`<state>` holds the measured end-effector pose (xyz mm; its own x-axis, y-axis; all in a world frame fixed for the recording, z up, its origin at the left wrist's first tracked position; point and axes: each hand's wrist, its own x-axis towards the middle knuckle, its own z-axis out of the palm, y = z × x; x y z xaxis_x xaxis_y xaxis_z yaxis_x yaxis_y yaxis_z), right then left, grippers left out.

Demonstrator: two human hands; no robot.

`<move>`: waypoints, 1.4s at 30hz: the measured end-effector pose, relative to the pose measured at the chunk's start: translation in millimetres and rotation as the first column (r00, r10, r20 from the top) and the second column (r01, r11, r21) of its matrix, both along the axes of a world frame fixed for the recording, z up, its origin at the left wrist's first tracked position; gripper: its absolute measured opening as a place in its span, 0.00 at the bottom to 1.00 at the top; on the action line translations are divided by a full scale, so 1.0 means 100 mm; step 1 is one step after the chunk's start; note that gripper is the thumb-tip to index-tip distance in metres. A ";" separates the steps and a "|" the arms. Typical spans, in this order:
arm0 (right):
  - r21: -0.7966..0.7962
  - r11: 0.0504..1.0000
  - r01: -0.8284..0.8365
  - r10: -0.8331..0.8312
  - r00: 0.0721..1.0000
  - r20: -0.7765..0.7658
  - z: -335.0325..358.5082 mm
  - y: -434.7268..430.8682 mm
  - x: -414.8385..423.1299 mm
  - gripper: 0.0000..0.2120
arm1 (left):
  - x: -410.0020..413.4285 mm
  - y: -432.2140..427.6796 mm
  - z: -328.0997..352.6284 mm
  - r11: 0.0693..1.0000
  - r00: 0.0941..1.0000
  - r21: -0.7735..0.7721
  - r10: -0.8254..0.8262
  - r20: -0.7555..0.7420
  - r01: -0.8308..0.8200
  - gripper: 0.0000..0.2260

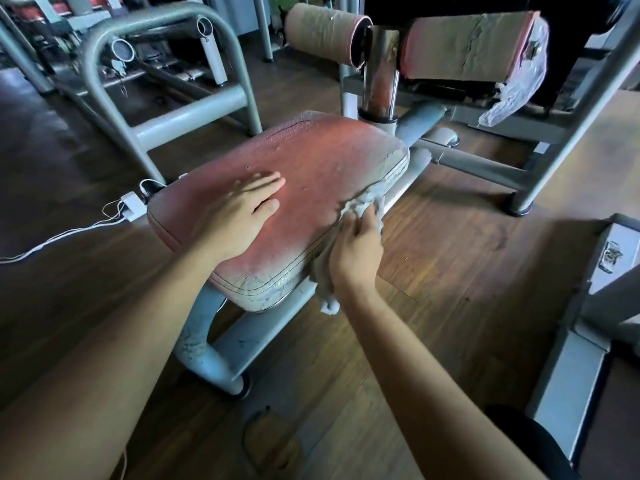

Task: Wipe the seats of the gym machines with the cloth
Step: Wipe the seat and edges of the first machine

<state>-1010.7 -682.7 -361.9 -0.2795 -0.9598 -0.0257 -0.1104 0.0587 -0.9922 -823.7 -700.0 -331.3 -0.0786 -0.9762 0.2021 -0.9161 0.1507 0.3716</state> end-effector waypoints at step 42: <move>-0.014 0.999 -0.043 0.044 0.998 0.054 -0.02 -0.55 -0.42 0.14 | -0.42 -0.56 -0.02 0.986 0.987 0.105 -0.137 0.089 0.127 0.22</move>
<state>-1053.0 -738.0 -363.5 -0.2363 -0.9713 -0.0272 -0.0587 0.0422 -0.9974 -865.4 -755.6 -333.0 -0.2226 -0.9707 0.0909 -0.9225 0.2399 0.3023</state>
